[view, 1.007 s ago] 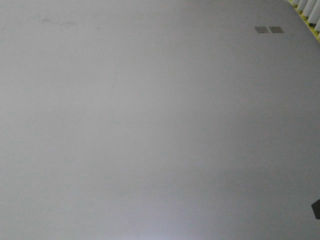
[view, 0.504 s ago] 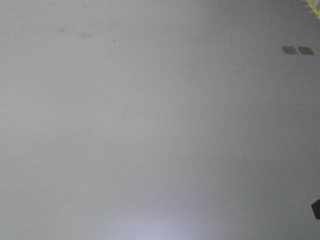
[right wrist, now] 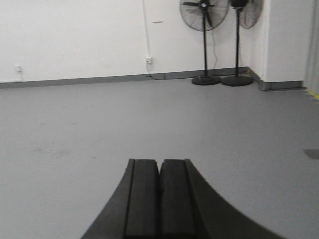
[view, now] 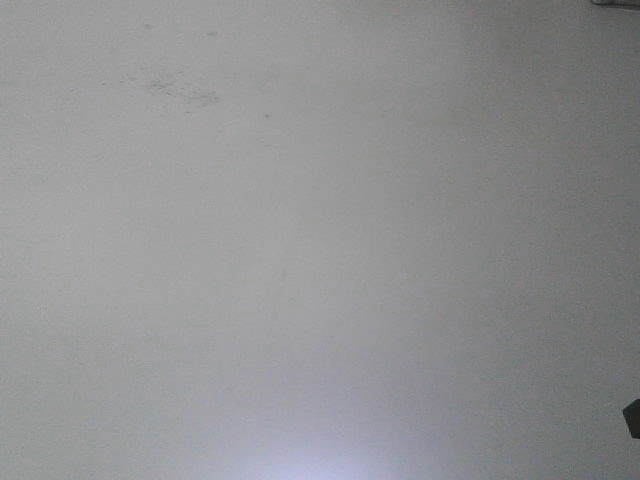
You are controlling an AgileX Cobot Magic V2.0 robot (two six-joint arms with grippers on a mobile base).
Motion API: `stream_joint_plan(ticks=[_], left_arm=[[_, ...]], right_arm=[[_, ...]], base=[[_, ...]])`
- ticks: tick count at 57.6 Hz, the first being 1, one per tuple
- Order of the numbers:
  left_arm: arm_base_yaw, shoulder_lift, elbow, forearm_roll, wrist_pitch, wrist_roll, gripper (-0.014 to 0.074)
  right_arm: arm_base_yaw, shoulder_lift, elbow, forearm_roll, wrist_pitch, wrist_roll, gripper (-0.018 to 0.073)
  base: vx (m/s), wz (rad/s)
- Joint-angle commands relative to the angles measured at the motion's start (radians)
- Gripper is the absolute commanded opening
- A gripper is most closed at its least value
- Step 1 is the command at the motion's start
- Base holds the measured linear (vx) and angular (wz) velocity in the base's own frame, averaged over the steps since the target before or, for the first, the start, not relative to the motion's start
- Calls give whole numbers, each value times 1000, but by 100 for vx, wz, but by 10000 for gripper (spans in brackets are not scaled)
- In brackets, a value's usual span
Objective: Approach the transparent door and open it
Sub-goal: 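Drive the base forward and turn toward the wooden platform, then drive up to the glass sliding door near its silver handle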
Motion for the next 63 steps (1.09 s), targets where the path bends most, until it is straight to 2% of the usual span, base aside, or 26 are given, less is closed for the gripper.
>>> stream_joint_plan(ticks=[1, 18, 63], left_arm=[[-5, -13, 15, -2, -83, -8, -6], [-5, -13, 15, -2, -83, -8, -6], [-5, -13, 15, -2, -83, -8, -6]], right_arm=[[0, -15, 4, -9, -84, -8, -6], [0, -15, 4, -9, -84, -8, -6], [0, -15, 4, -9, -84, -8, -6]], base=[[56, 32], [58, 46], [63, 63]])
